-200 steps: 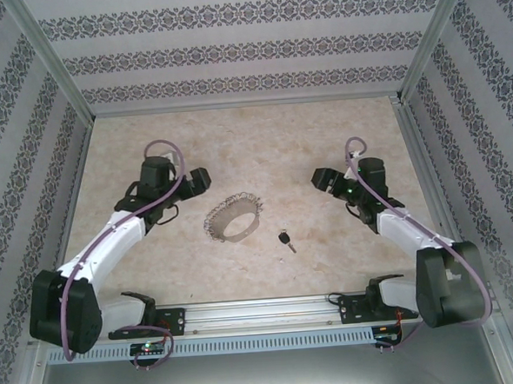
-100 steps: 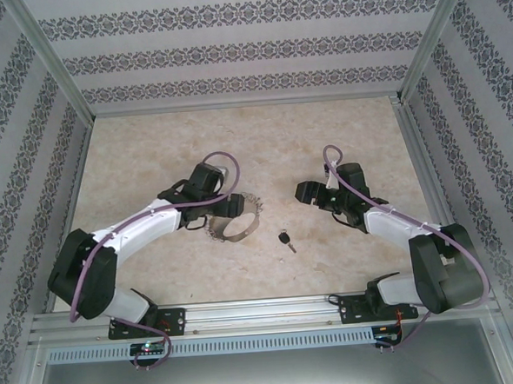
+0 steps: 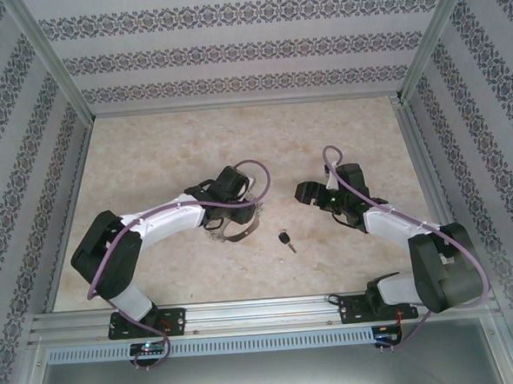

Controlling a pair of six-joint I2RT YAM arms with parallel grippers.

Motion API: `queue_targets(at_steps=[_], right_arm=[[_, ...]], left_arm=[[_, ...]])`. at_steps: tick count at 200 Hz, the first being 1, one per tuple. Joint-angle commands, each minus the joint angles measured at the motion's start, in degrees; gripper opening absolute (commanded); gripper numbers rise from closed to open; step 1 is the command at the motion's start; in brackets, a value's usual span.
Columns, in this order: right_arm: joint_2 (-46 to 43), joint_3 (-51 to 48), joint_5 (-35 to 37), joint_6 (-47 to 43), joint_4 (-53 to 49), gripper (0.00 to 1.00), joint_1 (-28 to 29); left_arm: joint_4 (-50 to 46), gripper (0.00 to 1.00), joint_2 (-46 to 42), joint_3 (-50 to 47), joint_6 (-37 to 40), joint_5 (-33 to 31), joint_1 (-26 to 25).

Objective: Put the keys on the keyring

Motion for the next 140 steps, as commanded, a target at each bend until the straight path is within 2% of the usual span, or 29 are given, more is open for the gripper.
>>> queue_targets(at_steps=[1,42,64,91,140], right_arm=[[0.6,1.4,1.0,1.0,-0.2,0.85,0.5],[-0.1,1.6,1.4,0.2,-1.2,0.89,-0.1],[-0.6,1.4,2.0,-0.2,-1.5,0.98,-0.4],[-1.4,0.7,3.1,-1.3,-1.7,0.98,-1.6],[-3.0,2.0,15.2,-1.7,-8.4,0.98,-3.4]], left_arm=[[-1.4,0.42,1.4,1.6,2.5,0.8,-1.0],[2.6,0.41,2.0,0.5,4.0,3.0,-1.1],[4.2,0.41,2.8,0.5,4.6,3.1,-1.1],[5.3,0.41,4.1,0.7,4.7,3.2,-1.1],[6.4,0.4,4.9,0.9,2.8,1.2,-1.2]])
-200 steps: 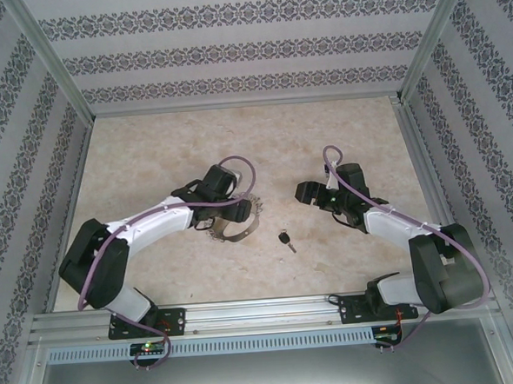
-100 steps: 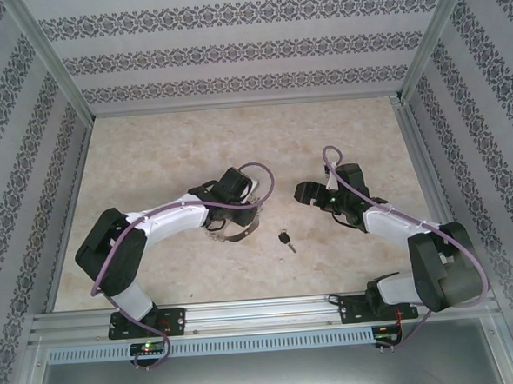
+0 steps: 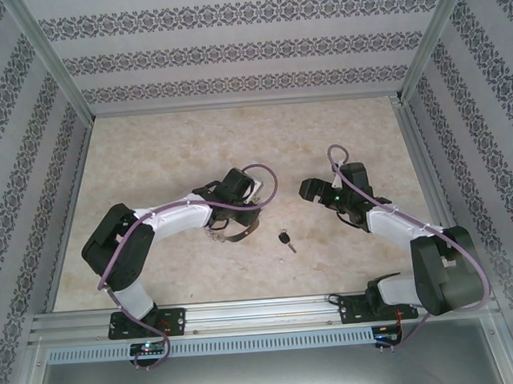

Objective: Put the keys on the keyring

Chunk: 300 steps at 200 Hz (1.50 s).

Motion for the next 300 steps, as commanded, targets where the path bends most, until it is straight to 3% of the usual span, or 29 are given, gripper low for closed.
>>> queue_targets(at_steps=[1,18,38,112,147,300], right_arm=[[-1.6,1.7,8.1,-1.1,-5.1,0.98,-1.1],[-2.5,1.0,8.4,-1.1,-5.1,0.98,-2.3],[-2.7,-0.7,3.8,-0.9,-2.7,0.98,-4.8],[-2.3,-2.6,-9.6,-1.6,1.8,0.91,-6.2],[-2.7,-3.0,-11.4,-1.0,2.5,0.89,-6.2],[-0.7,-4.1,-13.2,-0.4,6.1,0.86,-5.1]], left_arm=[[1.8,0.4,0.7,0.7,-0.7,-1.1,-0.7],[-0.2,0.41,1.5,2.3,-1.6,-1.9,-0.6],[-1.0,0.39,1.5,3.0,-1.3,-2.3,-0.6],[8.7,0.35,-5.5,-3.6,2.9,3.3,0.0],[8.7,0.32,-5.7,-4.5,3.8,6.5,0.4],[12.4,0.24,3.2,-3.3,4.4,8.3,0.7]])
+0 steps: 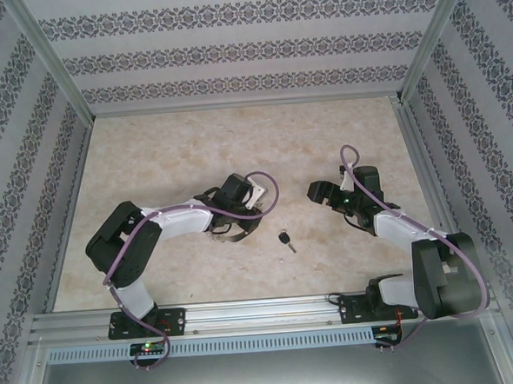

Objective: Put the keys on the keyring

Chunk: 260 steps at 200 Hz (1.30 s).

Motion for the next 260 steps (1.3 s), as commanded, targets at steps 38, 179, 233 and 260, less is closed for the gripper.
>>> queue_targets(at_steps=[38,179,233,260], right_arm=[[1.5,-0.3,-1.0,0.6,2.1,0.85,0.7],[3.1,0.2,-1.0,0.7,2.6,0.85,0.7],[2.4,0.5,0.5,0.2,2.1,0.98,1.4],[-0.2,0.4,1.1,0.3,2.8,0.98,2.5]], left_arm=[[2.4,0.24,2.4,2.1,1.4,1.5,0.8],[3.1,0.14,4.6,3.0,1.4,2.3,1.3],[2.0,0.0,3.2,3.3,2.2,2.5,1.6],[0.1,0.0,0.6,3.8,4.2,3.9,1.9]])
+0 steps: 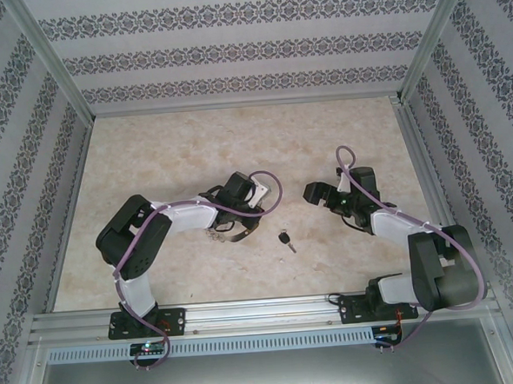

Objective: Put the keys on the keyring

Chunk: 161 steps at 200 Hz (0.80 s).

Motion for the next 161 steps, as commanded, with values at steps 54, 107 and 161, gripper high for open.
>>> queue_targets(at_steps=[54,107,161], right_arm=[[-1.8,1.9,-6.3,0.8,7.7,0.93,1.9],[4.2,3.9,-9.3,0.7,10.8,0.85,4.6],[5.1,3.8,-7.0,1.1,8.9,0.85,4.4]], left_arm=[[-5.2,0.0,-8.0,3.3,4.4,12.3,4.3],[-5.3,0.17,-7.2,3.3,2.6,13.1,4.8],[-4.0,0.4,-5.0,3.0,-3.2,14.5,4.8]])
